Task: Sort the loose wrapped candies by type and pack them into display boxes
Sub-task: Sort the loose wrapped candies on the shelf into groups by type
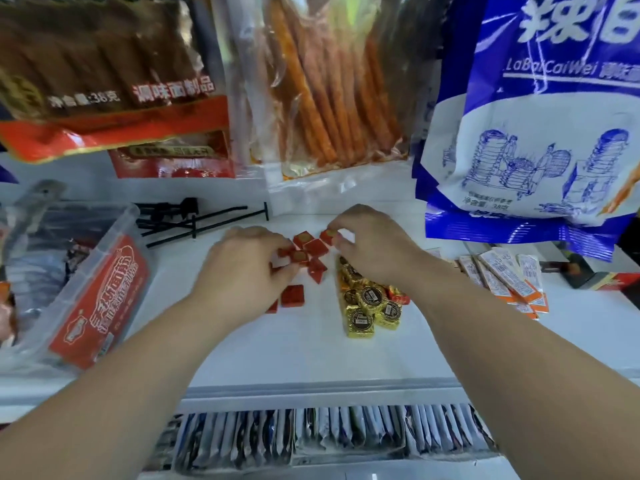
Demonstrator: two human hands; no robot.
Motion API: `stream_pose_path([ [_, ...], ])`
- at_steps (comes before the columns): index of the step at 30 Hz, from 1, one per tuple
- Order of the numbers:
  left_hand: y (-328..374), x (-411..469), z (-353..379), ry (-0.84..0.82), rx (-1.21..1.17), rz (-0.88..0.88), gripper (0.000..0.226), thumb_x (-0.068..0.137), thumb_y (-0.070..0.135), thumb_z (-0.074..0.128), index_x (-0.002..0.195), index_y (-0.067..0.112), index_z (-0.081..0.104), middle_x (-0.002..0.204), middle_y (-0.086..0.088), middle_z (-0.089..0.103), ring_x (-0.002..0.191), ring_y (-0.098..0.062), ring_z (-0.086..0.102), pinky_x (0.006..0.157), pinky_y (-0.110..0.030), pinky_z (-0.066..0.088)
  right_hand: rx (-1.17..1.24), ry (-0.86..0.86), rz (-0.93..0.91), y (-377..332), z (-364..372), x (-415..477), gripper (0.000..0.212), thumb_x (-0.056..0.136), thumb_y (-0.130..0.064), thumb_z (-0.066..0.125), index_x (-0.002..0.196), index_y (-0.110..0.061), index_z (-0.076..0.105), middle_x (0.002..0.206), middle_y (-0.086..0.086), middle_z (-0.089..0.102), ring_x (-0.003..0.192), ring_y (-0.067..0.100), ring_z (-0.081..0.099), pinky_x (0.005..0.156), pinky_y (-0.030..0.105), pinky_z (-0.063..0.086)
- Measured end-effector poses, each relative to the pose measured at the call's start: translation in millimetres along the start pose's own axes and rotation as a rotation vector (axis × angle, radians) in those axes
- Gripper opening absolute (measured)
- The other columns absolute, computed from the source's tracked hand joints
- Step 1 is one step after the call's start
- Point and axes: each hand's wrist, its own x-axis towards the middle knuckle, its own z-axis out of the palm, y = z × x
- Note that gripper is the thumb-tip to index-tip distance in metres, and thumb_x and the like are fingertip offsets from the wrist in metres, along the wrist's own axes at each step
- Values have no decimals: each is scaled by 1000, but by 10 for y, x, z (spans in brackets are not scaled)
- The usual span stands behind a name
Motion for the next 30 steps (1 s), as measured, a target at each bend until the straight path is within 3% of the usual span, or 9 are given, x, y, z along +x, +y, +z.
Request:
stream_pose_path([
  [2,-183,-114,-175,-95,88,-146,66,71,68,59,125,32,61,120,3,62,113,-28,55,93,-40,49,-107,-175,-89,-207,16,207,33,93,-21,58,125,-15,63,128,10,56,115,29,55,98,39,47],
  [5,-393,-249,-339,-265,124,-266,100,53,81,68,139,35,44,127,1,50,118,-25,49,97,-37,46,-253,-356,-58,-436,4,460,50,94,-11,52,144,-16,46,146,12,45,126,30,49,102,35,44],
  [7,-470,-293,-385,-345,87,-298,109,46,79,74,141,38,37,127,3,42,117,-23,47,96,-35,46,-345,-455,-9,-487,-2,542,56,94,-8,55,147,-15,40,145,11,48,123,29,51,94,29,45],
  [10,-553,-319,-382,-420,39,-302,111,47,71,81,142,41,32,127,4,36,116,-21,47,94,-31,45,-341,-525,31,-438,35,575,50,90,-8,62,138,-15,48,136,6,56,114,24,55,84,26,42],
  [13,-651,-304,-347,-447,18,-278,115,49,66,84,146,41,28,128,3,37,117,-20,47,97,-32,46,-297,-495,44,-433,55,569,53,92,-7,57,142,-18,47,139,7,54,117,25,54,89,26,43],
  [17,-713,-261,-317,-413,-15,-282,122,51,59,87,151,36,21,142,-1,32,125,-23,45,99,-31,44,-225,-454,-7,-538,134,578,41,89,-8,57,129,-19,59,126,6,61,107,26,59,92,36,51],
  [20,-725,-258,-307,-417,-11,-285,130,48,58,88,153,33,16,149,0,26,130,-24,42,103,-34,43,-190,-434,-73,-596,269,622,47,87,-8,58,131,-26,59,124,0,60,107,23,57,91,33,50],
  [26,-664,-305,-349,-455,-28,-278,123,46,48,93,148,26,29,136,1,37,117,-20,51,100,-33,47,-29,-356,-134,-610,442,530,56,88,-7,58,139,-29,52,141,-1,51,124,18,50,106,30,40],
  [30,-636,-336,-332,-423,-13,-265,121,49,46,92,149,23,29,137,0,39,118,-19,51,99,-32,47,-44,-107,-80,-460,230,328,40,91,-28,65,131,-28,60,127,-1,60,111,18,57,90,27,43],
])
